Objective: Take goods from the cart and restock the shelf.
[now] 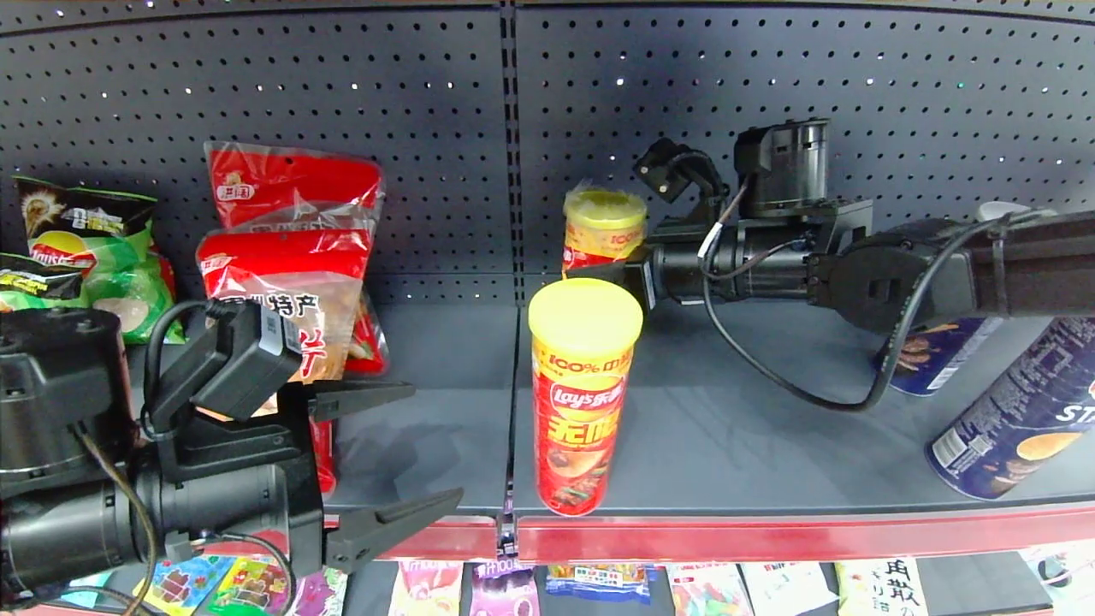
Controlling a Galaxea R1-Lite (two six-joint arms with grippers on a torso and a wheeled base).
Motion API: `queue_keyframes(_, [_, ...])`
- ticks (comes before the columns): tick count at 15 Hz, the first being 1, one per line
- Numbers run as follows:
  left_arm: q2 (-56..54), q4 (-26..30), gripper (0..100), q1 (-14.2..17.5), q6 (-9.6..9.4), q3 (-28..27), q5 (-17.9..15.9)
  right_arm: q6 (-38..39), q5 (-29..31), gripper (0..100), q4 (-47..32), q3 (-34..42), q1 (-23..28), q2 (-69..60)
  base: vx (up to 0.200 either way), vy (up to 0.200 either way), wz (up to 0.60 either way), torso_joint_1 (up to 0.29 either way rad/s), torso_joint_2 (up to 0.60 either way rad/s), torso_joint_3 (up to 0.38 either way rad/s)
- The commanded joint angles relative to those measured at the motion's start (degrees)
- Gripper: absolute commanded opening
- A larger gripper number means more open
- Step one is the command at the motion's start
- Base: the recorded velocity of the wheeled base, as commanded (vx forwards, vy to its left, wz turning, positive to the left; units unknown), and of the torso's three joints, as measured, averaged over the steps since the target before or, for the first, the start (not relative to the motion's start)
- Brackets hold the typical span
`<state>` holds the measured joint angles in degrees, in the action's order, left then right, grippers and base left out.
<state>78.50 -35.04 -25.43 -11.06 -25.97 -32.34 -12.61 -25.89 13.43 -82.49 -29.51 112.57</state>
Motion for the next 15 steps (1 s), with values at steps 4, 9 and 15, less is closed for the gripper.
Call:
queue_keyframes(4, [0.17,-0.03,100,0.03,-0.11,-0.05,0.0,0.12,0.05,100,-0.07,2.95,0.16,-2.62,0.0,0.0,0.0,0.0,0.0,0.0])
queue_keyframes(9, [0.69,-0.03,100,-0.06,-0.19,-0.05,0.0,0.12,1.11,100,-0.07,11.74,1.12,-11.32,0.0,0.0,0.0,0.0,0.0,0.0])
queue_keyframes(15, [2.36,-0.03,100,-0.23,-0.63,-0.49,2.46,0.04,4.27,100,-0.25,30.55,4.11,-27.4,0.0,0.0,0.0,0.0,0.0,0.0])
